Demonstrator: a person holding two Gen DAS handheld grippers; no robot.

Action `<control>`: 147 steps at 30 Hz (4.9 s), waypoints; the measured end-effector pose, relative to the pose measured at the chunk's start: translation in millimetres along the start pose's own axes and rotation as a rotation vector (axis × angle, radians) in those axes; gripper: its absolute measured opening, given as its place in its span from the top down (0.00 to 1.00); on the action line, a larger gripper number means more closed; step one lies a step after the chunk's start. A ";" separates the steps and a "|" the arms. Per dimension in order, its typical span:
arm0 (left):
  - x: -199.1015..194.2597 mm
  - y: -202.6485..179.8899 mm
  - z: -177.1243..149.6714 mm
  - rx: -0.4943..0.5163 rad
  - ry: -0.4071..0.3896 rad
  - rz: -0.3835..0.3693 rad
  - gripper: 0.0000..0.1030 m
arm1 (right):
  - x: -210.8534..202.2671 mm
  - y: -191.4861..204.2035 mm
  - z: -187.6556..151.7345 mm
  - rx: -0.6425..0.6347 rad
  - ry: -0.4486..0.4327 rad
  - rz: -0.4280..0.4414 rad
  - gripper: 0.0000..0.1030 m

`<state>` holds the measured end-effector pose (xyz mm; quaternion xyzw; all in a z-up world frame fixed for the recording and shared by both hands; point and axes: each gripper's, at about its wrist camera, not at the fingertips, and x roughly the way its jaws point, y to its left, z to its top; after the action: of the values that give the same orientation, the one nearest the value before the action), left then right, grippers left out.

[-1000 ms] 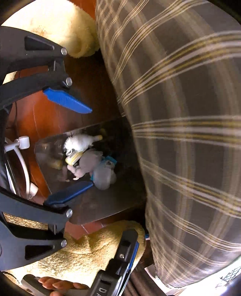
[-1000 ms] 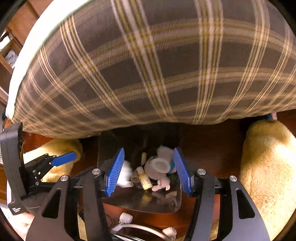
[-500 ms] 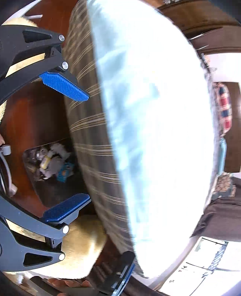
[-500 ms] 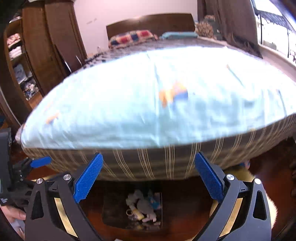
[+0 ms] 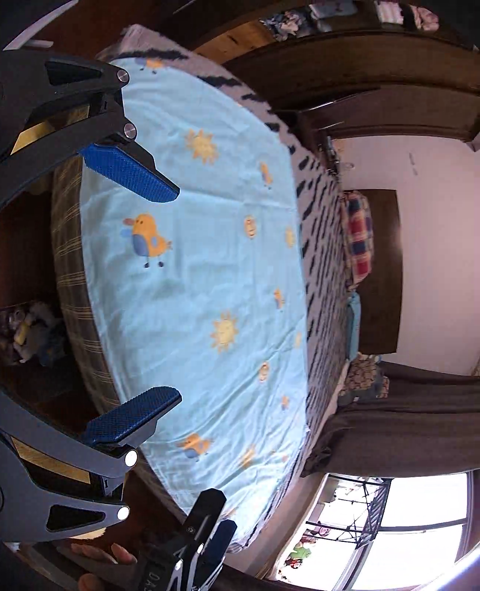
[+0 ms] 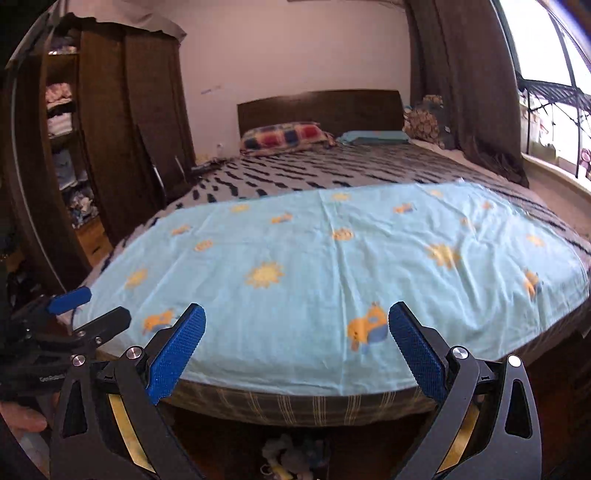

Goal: Collect trash

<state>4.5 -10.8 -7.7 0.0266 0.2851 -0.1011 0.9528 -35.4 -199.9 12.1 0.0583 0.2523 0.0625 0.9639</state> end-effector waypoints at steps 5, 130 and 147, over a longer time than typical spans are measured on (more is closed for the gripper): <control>-14.5 3.9 6.5 0.005 -0.012 -0.008 0.08 | -15.9 -1.0 8.2 0.017 -0.042 -0.071 0.03; -32.2 21.8 10.7 -0.099 -0.019 0.025 0.08 | -15.6 16.8 9.4 -0.029 0.008 -0.088 0.03; -29.9 20.7 10.3 -0.105 -0.009 0.017 0.08 | -11.6 13.0 9.5 -0.023 0.018 -0.084 0.03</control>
<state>-10.1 13.7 17.1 -0.0214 0.2857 -0.0782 0.9549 -42.0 -189.7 27.8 0.0358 0.2626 0.0254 0.9639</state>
